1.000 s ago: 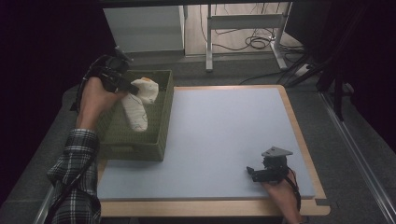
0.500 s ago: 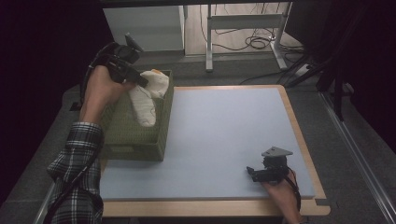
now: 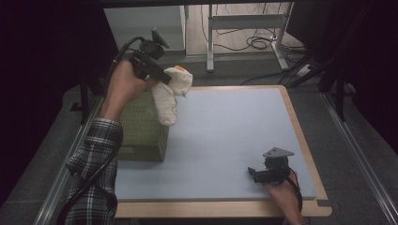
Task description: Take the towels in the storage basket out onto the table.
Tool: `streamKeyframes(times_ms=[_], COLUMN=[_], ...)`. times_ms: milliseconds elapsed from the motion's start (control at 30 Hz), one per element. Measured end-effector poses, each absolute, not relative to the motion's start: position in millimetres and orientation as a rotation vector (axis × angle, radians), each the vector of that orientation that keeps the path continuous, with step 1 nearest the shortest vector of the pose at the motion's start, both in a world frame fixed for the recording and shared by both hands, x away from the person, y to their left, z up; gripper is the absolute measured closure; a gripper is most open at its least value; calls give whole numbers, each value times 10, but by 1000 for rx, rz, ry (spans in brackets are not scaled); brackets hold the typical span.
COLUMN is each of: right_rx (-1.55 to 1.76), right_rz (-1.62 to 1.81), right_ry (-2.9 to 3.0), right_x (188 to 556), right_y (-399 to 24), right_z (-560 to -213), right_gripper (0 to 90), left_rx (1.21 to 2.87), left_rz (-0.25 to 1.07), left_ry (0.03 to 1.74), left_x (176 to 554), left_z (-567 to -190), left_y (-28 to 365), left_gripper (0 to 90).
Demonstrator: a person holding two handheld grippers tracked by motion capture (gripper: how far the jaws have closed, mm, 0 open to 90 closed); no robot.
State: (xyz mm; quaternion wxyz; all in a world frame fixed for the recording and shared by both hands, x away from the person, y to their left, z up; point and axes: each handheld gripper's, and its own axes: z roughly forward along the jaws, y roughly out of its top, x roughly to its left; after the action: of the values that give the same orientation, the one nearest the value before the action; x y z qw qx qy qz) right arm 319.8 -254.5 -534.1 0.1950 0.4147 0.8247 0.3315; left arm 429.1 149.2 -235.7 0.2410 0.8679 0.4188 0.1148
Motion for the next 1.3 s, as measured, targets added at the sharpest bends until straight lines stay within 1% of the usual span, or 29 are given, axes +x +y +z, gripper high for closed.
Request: streamKeyframes(times_ms=[200,367,400,533,567,600,633,667,733,767,900,1000,1300], right_rx=[1164,1167,1167,1165,1165,1165,1165,1165,1165,1165,1166,1168,1168], right_rz=[930,933,933,933,932,932,933,933,933,933,933,934,933], right_ry=[2312,2313,2313,2315,2314,2314,2315,2315,2315,2315,2315,2314,2313], right_x=[3197,3196,3196,3197,3198,3198,3198,3198,3198,3198,3198,3198,3199], right_y=[-2545,-2544,-2544,-2546,-2546,-2546,-2546,-2546,-2546,-2546,-2546,-2545,-2545], right_z=[-5340,-5341,-5341,-5339,-5340,-5340,-5339,-5339,-5339,-5339,-5339,-5341,-5341], right_gripper=[32,32,32,32,32,32,32,32,32,32,32,32,32], left_rx=[2394,2430,2430,2459,2466,2466,2476,2476,2487,2487,2510,2512,2515], left_rz=[285,249,249,228,216,216,215,215,199,199,195,188,154], left_ry=[1102,1053,1053,1018,1013,1013,997,997,982,982,953,944,903], left_x=[4357,4447,4447,4513,4542,4542,4570,4570,4605,4605,4657,4674,4740], left_z=[-2456,-2646,-2646,-2832,-2936,-2936,-3049,-3049,-3211,-3211,-3459,-3553,-4040], left_y=[1256,992,992,841,774,774,714,714,630,630,509,468,251], left_gripper=[800,800,799,799,798,798,798,798,798,797,795,792,786])
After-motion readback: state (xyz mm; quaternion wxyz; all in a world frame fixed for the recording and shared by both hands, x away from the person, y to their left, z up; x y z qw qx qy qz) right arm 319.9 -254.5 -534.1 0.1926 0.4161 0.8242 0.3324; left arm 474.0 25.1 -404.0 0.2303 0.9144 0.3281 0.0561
